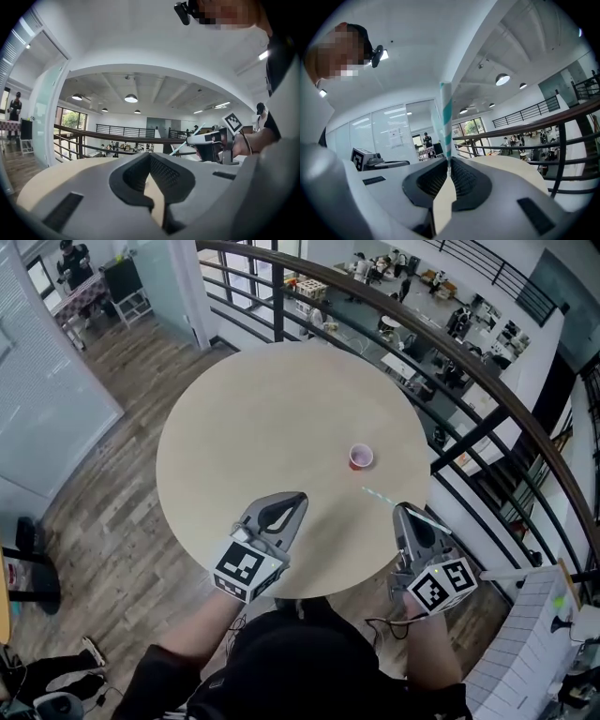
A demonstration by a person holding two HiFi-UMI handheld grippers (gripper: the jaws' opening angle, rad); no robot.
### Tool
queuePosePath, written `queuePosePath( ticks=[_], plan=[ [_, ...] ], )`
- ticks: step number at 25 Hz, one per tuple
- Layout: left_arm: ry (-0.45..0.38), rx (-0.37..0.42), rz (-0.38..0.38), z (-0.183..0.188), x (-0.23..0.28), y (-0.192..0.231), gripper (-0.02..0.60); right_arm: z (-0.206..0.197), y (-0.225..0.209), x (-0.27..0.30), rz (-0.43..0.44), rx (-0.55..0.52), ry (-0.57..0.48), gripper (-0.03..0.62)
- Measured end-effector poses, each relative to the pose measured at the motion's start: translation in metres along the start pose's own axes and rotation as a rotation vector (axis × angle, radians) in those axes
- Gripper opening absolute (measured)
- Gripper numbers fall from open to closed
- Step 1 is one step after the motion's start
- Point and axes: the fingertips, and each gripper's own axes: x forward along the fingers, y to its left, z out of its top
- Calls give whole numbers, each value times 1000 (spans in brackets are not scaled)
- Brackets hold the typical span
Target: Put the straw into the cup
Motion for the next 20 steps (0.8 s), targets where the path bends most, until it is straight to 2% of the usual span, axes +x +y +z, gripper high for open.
queuePosePath(
  ticks=[7,13,20],
  plan=[
    [9,-1,23,-8,59,19,5,-14,-58,39,10,17,73,37],
    [27,9,23,-42,102,31,5,-52,-107,74,-3,52,126,37],
    [63,-20,27,-75,146,56,5,-89,-156,125,-30,49,212,37]
  ],
)
